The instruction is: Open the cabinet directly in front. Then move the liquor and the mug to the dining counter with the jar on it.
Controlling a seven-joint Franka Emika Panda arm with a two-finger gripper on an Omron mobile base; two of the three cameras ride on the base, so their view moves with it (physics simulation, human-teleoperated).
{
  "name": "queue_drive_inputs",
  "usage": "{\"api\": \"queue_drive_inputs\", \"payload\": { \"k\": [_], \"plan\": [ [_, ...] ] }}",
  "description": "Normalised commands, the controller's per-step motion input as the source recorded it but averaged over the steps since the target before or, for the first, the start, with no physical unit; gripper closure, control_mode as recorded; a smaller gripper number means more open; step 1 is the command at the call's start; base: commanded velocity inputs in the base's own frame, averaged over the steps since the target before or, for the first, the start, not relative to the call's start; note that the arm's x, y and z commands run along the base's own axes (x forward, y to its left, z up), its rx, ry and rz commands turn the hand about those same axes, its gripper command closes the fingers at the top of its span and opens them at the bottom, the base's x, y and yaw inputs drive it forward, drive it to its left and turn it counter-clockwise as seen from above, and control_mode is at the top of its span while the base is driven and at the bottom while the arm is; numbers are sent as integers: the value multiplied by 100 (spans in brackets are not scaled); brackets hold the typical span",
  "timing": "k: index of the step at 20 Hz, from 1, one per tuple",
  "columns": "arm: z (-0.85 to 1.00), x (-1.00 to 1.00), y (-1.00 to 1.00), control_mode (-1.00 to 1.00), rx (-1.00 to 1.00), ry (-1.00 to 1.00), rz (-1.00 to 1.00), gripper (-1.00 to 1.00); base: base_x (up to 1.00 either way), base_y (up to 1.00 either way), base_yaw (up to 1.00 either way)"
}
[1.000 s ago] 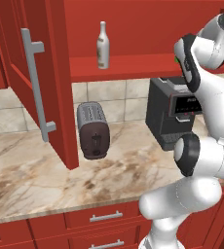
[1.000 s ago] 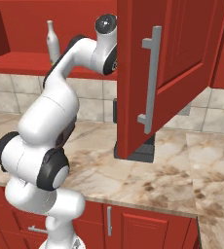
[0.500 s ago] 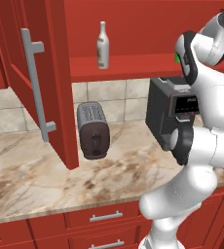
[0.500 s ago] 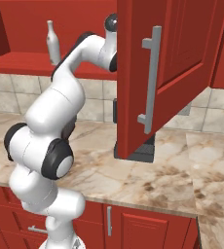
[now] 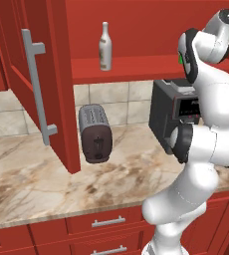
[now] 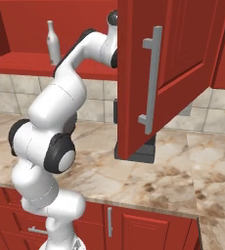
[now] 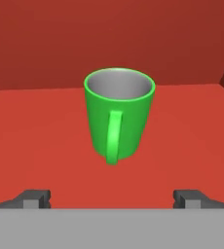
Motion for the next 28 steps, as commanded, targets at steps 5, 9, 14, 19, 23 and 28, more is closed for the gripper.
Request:
{"api": "queue_drive_inputs", "payload": {
  "k": [5,9,14,19,23,28],
  "plan": [
    [-11,18,0,-100,0,1,0,-100,0,0,0],
    [-8,21,0,-100,0,0,0,-100,0,0,0],
    [-3,22,-3,-100,0,0,0,-100,0,0,0],
    [0,25,-13,-100,0,0,0,-100,0,0,0],
    [-4,30,-21,-100,0,0,0,-100,0,0,0],
    [0,22,-16,-100,0,0,0,-100,0,0,0]
  ]
}}
